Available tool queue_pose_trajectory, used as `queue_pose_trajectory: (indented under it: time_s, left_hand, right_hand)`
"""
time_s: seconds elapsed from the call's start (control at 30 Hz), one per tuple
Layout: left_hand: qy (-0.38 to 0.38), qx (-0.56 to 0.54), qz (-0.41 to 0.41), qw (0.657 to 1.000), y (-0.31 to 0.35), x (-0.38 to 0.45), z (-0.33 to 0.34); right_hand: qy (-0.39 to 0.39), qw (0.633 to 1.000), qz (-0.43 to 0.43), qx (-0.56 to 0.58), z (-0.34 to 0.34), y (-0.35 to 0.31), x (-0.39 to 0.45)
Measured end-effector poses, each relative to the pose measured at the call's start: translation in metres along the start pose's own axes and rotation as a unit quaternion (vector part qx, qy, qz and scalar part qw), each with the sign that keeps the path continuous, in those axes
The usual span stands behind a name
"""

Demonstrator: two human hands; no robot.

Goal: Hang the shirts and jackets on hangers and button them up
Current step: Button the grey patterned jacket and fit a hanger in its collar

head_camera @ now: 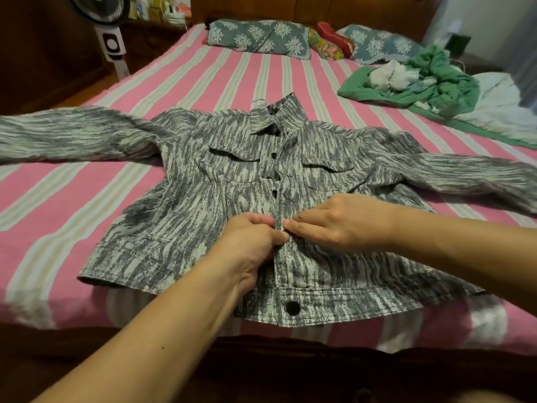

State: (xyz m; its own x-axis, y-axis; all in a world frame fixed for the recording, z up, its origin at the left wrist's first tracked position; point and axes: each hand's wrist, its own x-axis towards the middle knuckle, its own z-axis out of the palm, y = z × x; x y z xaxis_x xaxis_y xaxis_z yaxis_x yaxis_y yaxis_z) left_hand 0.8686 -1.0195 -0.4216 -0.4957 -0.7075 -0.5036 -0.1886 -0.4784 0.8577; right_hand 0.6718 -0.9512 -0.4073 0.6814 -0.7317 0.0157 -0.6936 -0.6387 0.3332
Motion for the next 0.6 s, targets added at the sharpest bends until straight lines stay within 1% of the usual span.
queue_pose_trajectory:
  time_s: [0.1,0.17,0.2,0.27,0.33,0.37,0.4,0.53,0.6]
  left_hand:
    - [0.011,0.011,0.011,1.000,-0.002,0.002,0.000]
    - [0.014,0.063,0.040,0.997,-0.003,0.001,0.000]
    - [0.018,0.115,0.068,0.991,-0.004,0.000,0.000]
    - [0.024,0.225,0.135,0.965,-0.007,-0.003,0.002]
    - [0.016,0.283,0.187,0.941,-0.011,-0.004,0.005]
    - [0.012,0.289,0.200,0.936,-0.013,-0.004,0.006]
    - [0.009,0.277,0.205,0.939,-0.013,-0.005,0.007]
    - [-0.001,0.191,0.184,0.964,-0.011,-0.003,0.004]
    - [0.004,0.199,0.184,0.963,-0.011,-0.001,0.003]
  right_hand:
    - [0.024,1.000,0.002,0.002,0.008,-0.001,-0.001]
    - [0.036,0.999,0.009,0.004,0.014,-0.004,-0.002]
    - [0.038,0.999,0.011,0.003,0.017,-0.005,-0.002]
    - [0.036,0.999,0.008,0.000,0.020,-0.009,-0.004]
    - [0.033,0.999,0.000,-0.007,0.020,-0.009,-0.004]
    - [0.032,0.999,-0.003,-0.012,0.019,-0.008,-0.004]
    - [0.033,0.999,-0.004,-0.018,0.017,-0.006,-0.002]
    - [0.052,0.998,-0.002,-0.026,0.007,0.000,0.005]
    - [0.047,0.998,-0.013,-0.032,0.004,0.000,0.007]
